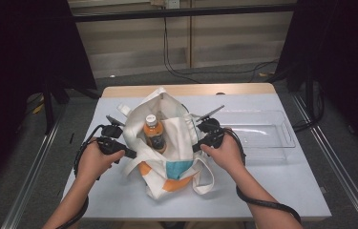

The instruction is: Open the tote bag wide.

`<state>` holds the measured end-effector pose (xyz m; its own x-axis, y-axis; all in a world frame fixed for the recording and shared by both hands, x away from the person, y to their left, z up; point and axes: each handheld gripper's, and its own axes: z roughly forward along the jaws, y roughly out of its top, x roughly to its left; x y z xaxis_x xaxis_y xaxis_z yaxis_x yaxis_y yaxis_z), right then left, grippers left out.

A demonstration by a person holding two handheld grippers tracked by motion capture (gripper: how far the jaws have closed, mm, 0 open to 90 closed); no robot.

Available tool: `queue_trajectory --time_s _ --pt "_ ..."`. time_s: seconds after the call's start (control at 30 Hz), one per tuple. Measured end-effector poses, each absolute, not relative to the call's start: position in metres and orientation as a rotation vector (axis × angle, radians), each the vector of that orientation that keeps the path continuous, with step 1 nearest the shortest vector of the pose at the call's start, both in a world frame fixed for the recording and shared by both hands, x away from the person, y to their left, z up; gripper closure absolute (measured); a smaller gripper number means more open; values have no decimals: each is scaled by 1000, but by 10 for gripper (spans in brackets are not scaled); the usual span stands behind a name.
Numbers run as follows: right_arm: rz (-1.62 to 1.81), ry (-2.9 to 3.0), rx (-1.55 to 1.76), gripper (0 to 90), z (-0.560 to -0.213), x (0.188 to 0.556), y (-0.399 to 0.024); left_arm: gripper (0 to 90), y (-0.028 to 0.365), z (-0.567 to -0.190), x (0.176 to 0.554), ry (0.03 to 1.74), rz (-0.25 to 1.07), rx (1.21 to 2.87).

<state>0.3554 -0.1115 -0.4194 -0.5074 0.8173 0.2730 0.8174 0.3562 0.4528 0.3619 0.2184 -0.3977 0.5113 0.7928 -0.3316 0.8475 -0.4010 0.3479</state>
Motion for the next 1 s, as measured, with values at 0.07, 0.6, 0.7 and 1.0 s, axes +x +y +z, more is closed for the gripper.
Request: queue_trajectory --time_s 0.07,0.6,0.7,1.0 --pt "-873 -2575 -1569 698 -417 356 -113 776 220 -393 362 1338 -155 2274" --pt "-916 -2594 -1605 618 -390 363 -124 638 219 -335 368 1263 -39 2224" --pt "-922 -2597 -1602 618 -387 366 -125 611 214 -327 370 1246 -32 2221" --pt "-930 -2598 -1609 602 -382 371 -127 522 205 -313 374 1230 -34 2224"
